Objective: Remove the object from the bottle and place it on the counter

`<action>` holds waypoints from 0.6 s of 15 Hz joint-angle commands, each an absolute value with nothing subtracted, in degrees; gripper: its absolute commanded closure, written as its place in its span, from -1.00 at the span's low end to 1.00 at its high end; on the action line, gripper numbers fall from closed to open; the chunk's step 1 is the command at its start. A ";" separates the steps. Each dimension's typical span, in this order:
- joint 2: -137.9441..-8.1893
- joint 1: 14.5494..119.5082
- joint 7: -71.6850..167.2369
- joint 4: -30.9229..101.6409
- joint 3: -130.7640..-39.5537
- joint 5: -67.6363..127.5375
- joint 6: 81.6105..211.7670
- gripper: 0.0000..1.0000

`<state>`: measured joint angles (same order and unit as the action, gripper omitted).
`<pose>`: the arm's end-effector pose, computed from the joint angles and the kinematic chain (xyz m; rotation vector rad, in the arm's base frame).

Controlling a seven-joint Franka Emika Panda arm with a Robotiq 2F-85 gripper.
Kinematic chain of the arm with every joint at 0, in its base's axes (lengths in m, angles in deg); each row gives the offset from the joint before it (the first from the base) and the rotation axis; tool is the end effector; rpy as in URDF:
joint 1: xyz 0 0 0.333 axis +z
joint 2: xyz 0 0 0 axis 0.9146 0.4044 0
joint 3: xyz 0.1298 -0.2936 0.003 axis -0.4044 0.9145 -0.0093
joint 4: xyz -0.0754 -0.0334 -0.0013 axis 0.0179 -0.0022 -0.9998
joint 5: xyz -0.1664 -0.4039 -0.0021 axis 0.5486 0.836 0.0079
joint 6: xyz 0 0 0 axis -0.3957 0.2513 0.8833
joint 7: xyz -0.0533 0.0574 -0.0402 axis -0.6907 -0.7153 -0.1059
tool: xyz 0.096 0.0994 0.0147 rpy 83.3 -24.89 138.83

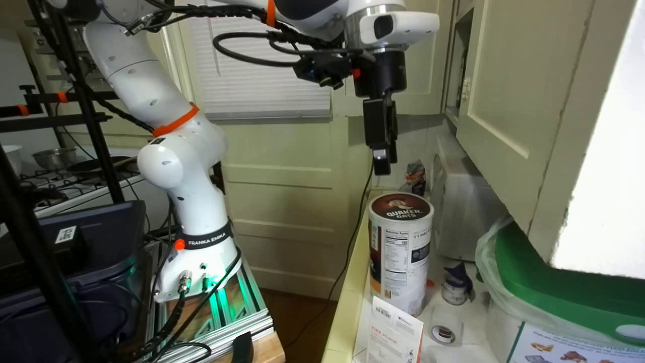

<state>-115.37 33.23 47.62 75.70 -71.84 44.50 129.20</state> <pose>0.2866 -0.3919 0.4811 2.6898 -1.1750 0.1422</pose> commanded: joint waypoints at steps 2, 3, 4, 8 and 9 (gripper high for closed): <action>-120.46 38.08 43.02 76.68 -74.38 41.29 121.57 -1.00; -121.08 39.44 42.09 76.80 -74.94 40.08 120.66 -1.00; -121.85 40.61 41.11 77.12 -75.87 39.33 120.60 -1.00; -124.61 44.88 36.84 76.12 -79.79 35.29 117.04 -1.00; -125.46 45.73 36.12 75.64 -80.67 34.48 115.98 -1.00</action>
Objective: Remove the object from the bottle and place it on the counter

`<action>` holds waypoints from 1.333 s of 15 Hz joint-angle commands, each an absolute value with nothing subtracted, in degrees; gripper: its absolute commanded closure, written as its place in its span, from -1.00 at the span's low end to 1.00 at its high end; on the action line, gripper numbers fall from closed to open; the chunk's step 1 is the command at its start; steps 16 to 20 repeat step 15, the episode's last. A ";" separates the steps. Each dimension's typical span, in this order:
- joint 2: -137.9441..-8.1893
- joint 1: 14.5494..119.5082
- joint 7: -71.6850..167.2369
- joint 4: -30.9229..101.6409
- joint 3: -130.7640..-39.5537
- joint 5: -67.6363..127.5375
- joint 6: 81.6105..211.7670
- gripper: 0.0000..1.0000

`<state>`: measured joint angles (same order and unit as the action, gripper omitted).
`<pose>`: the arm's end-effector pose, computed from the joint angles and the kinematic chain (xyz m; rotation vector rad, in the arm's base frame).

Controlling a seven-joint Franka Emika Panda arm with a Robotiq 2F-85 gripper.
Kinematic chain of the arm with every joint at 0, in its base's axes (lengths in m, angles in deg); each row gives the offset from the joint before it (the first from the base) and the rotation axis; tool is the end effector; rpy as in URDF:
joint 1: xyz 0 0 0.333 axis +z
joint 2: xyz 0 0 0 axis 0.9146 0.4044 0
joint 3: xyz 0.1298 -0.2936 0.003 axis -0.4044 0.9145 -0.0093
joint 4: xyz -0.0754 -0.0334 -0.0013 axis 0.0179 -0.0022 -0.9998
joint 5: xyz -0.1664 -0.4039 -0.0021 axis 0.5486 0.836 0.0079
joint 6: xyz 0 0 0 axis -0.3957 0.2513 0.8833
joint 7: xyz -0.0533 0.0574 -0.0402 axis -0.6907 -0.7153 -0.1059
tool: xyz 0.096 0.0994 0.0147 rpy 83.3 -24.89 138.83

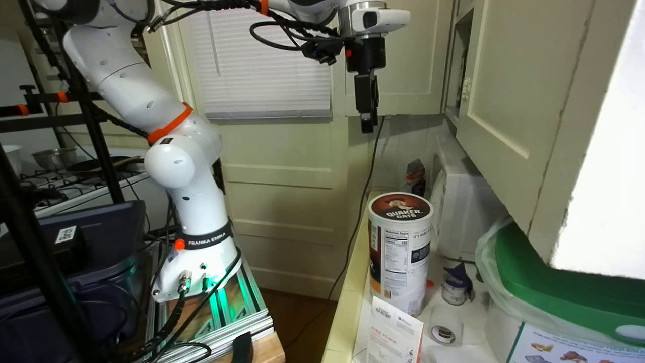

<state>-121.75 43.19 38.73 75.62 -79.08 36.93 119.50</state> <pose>0.3573 -0.2607 0.5203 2.8340 -1.1164 0.1564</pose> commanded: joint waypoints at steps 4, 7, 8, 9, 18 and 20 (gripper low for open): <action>-127.83 50.26 36.81 74.03 -83.12 30.27 110.26 -1.00; -127.32 50.28 36.32 74.19 -83.34 31.85 112.00 -1.00; -127.55 50.46 36.34 74.17 -83.38 31.75 111.78 -1.00; -127.57 50.45 36.35 74.18 -83.34 31.73 111.76 -1.00; -127.51 50.43 36.39 74.18 -83.20 31.71 111.76 -1.00; -127.51 50.43 36.39 74.18 -83.20 31.71 111.76 -1.00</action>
